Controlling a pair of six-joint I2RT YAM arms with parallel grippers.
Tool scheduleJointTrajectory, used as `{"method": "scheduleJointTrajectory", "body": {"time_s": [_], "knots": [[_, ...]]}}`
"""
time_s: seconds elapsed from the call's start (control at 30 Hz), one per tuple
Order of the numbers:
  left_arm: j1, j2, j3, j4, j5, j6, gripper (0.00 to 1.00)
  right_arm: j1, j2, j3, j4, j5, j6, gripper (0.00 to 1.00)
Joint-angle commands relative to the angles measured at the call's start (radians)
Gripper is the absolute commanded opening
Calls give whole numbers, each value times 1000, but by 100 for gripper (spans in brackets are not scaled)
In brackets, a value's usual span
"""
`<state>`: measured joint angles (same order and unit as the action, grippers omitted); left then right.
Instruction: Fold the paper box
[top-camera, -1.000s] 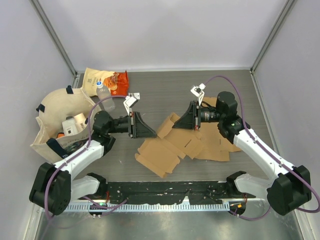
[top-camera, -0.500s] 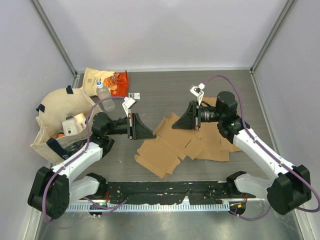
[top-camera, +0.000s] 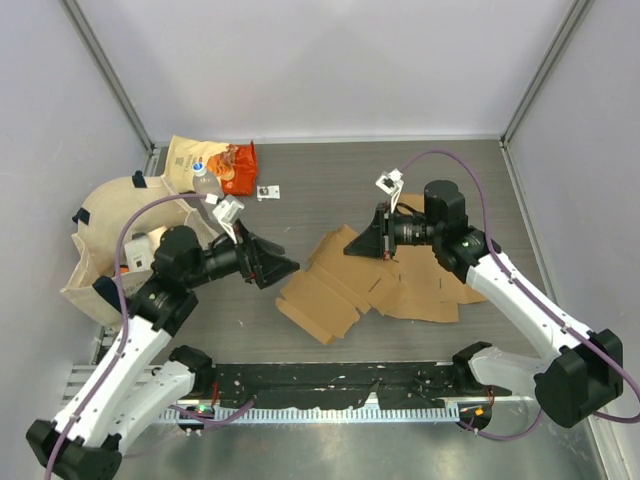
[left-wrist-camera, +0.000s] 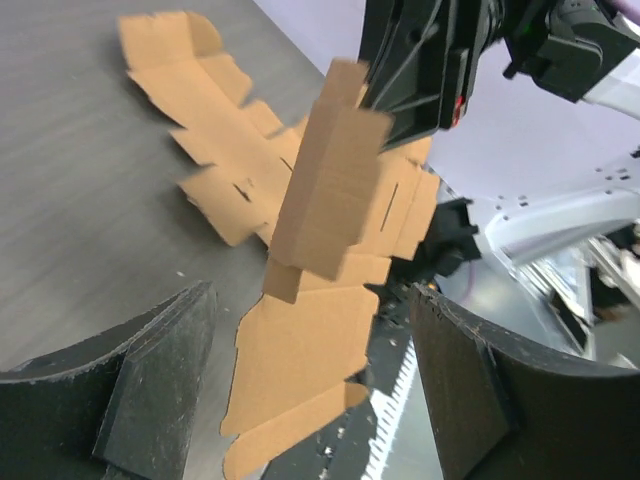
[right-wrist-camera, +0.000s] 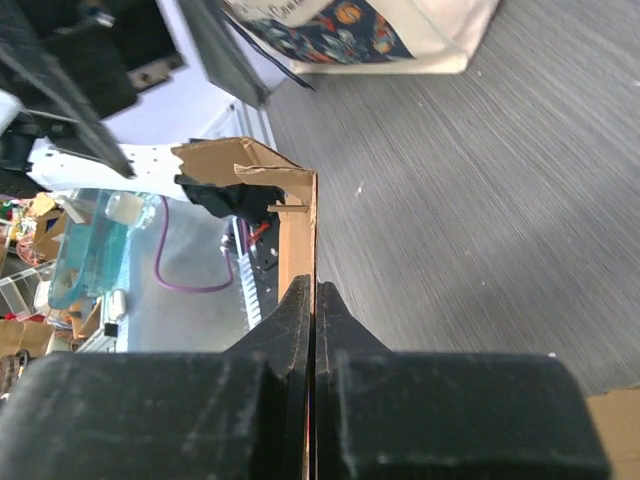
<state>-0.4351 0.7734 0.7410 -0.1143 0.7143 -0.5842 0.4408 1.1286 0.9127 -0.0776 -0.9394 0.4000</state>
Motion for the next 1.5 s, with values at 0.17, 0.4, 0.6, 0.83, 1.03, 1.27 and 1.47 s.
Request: {"method": "scheduleJointTrajectory", "body": {"time_s": [0.17,0.4,0.6,0.83,1.03,1.27,1.47], "knots": [[-154,61,17,-33,-371,162,82,76,69,60,-157,171,-150,1],[-212,191,47,7,-426,182,68,108,122,91,-200,209,-202,1],[-215,237,25,7,-562,118,32,140,174,126,-244,277,-257,1],[-223,190,-130,172,-707,135,5,170,273,183,-300,531,-283,28],[-223,142,-196,188,-707,132,0,127,319,155,-208,426,-276,45],[-223,113,-213,174,-707,138,0,104,342,141,-125,326,-236,47],[-223,116,-210,173,-732,130,0,101,364,181,-160,553,-99,55]]}}
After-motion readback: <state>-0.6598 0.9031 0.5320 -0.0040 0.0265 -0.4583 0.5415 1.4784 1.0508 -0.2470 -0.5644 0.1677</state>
